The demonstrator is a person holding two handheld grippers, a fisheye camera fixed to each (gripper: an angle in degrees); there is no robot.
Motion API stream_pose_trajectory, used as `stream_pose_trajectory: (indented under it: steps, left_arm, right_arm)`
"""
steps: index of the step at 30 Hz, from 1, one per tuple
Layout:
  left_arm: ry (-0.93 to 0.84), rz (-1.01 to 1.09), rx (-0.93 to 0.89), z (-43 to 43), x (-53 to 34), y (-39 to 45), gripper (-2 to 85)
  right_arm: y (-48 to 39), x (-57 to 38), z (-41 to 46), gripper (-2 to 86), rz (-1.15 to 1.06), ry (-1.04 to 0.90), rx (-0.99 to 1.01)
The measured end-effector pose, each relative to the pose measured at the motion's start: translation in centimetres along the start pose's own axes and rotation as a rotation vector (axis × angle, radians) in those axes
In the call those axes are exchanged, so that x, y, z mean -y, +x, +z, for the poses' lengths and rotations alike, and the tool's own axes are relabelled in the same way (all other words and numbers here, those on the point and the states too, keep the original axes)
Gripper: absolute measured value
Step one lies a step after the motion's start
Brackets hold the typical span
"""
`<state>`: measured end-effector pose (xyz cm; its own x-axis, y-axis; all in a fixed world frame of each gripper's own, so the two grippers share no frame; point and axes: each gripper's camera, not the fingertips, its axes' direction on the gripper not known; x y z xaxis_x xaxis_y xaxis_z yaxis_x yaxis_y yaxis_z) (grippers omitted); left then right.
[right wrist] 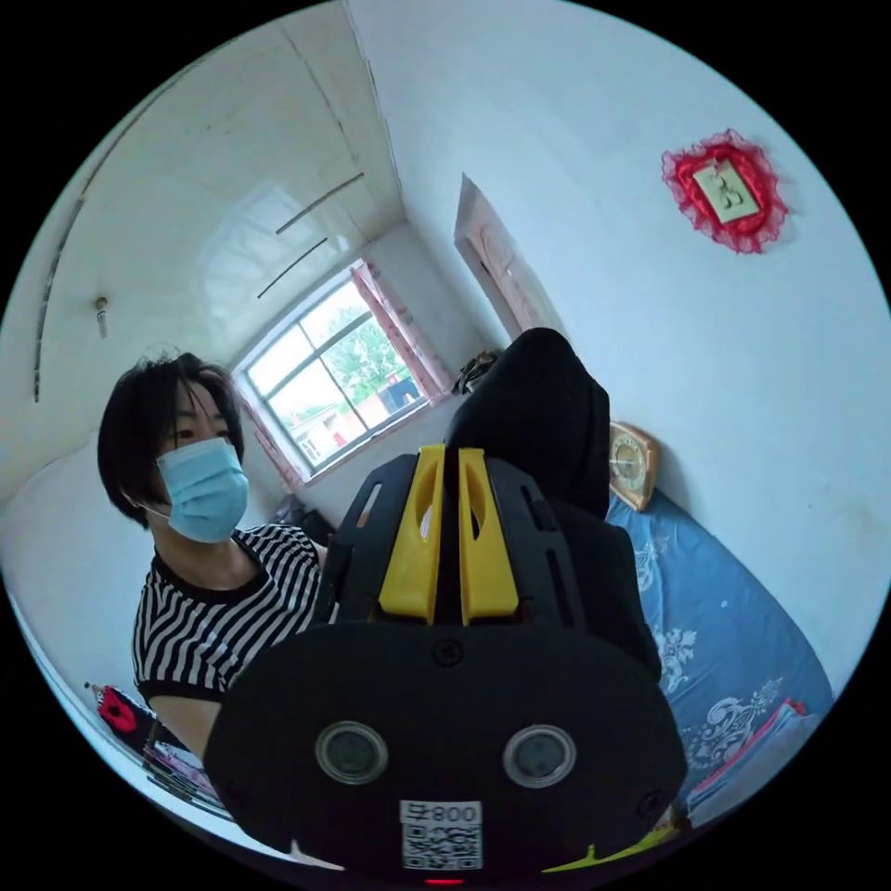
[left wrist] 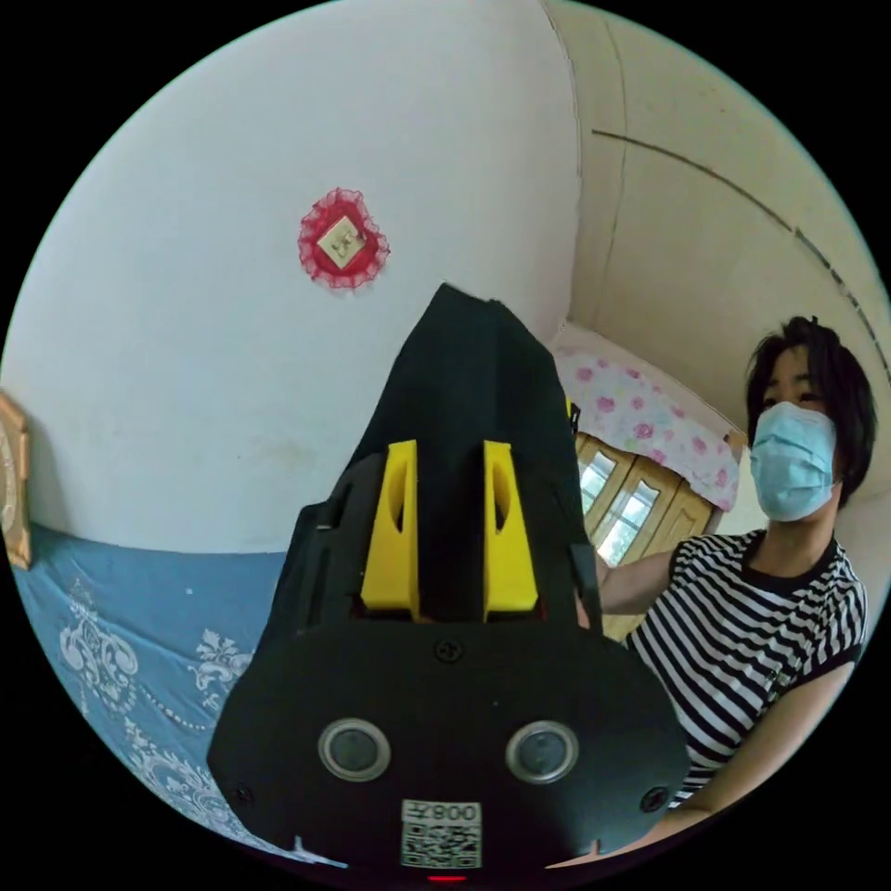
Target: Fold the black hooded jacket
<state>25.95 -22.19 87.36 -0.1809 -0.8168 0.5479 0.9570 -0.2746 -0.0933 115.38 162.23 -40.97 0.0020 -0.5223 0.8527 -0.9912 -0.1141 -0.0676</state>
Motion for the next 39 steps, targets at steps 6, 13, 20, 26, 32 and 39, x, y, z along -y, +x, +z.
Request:
stream_pose_trajectory:
  steps: [6,13,20,26,32,39]
  left_arm:
    - [0.176,-0.054,0.122,-5.4,-0.6,2.0,15.3]
    - [0.058,-0.11,-0.072,-1.9,-0.3,0.9,6.0]
    - [0.057,-0.123,-0.09,0.1,-2.2,5.0,2.3]
    - [-0.26,-0.201,0.203,7.6,-4.7,7.0,2.0]
    - [-0.189,-0.435,0.097,11.4,-9.0,4.5,2.0]
    - [-0.373,-0.373,0.071,16.7,-11.8,5.9,2.2]
  right_arm:
    - [2.2,-2.2,6.5,2.1,0.052,-0.088,0.069]
    - [4.5,-4.1,10.1,2.6,0.101,-0.144,0.043]
    - [13.2,-8.8,10.1,4.2,0.381,-0.184,-0.273]
    - [15.8,-16.7,11.3,6.2,0.544,-0.022,-0.256]
    - [12.8,-21.0,19.3,13.4,0.55,-0.107,-0.35]
    - [13.2,-21.7,21.6,13.5,0.614,-0.016,-0.306]
